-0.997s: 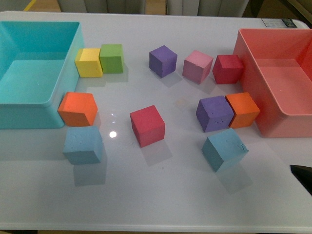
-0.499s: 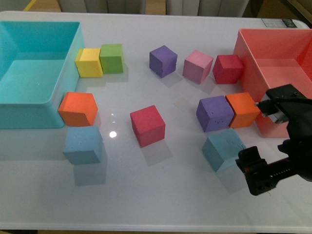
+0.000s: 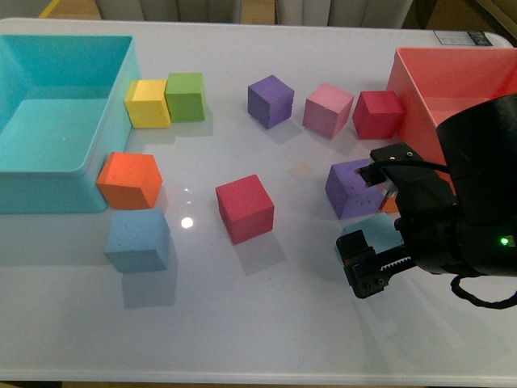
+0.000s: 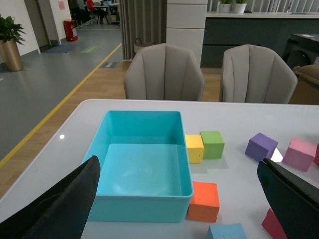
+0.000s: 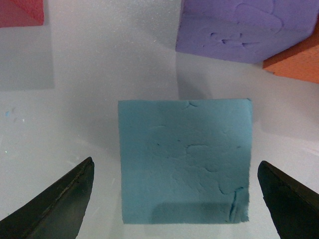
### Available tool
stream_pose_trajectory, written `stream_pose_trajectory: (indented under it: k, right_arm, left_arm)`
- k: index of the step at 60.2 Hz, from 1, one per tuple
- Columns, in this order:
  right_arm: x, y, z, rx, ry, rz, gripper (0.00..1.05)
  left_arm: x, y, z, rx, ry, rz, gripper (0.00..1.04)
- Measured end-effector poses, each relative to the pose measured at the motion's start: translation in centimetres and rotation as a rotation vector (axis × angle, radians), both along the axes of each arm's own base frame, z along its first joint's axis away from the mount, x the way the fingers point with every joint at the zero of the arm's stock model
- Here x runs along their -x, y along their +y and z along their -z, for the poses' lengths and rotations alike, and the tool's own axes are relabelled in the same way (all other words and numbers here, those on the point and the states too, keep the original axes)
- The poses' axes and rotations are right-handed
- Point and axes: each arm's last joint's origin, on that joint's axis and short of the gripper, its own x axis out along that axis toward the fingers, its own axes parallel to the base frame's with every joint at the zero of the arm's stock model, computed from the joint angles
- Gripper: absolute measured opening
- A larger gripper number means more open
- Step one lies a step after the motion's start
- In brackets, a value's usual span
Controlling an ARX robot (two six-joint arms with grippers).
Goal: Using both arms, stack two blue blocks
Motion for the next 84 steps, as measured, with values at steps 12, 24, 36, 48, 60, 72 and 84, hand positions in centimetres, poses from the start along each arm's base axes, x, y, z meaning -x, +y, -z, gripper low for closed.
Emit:
stream_pose_trajectory:
  k: [12,24,36,48,60,72,84]
  right_arm:
    - [-0.1,0.5,0.9,0.004,0.011,0.007,0.96]
    - [-0.2,0.3,1.5,0.019,0.013,0.022,0.67]
    - [-0.2,0.0,1.5,0.010,0.012,0.027,0.50]
    - [0.2,-0.4,-0.4,-0.037,-0.013,0.014,0.46]
    - [-0.9,-0.1,-5.5,-0.105,-0.118,-0.011,0.45]
    - [-4.5,1.8,-8.5,-0.122,-0.208,-0.023,0.45]
    - [-8.7,4.6,-8.3,-0.100,-0.218,-0.035,0.44]
  left_arm:
    - [0.0,0.0,0.0,0.000,0.000,0.000,0.96]
    - [0.0,0.0,0.0,0.000,0.000,0.000,0.96]
    - [0.0,0.0,0.0,0.000,0.000,0.000,0.96]
    - [0.0,0.0,0.0,0.000,0.000,0.000,0.96]
    - [0.0,0.0,0.0,0.000,0.000,0.000,0.96]
    - [0.0,0.0,0.0,0.000,0.000,0.000,0.96]
    - [0.0,0.0,0.0,0.000,0.000,0.000,0.96]
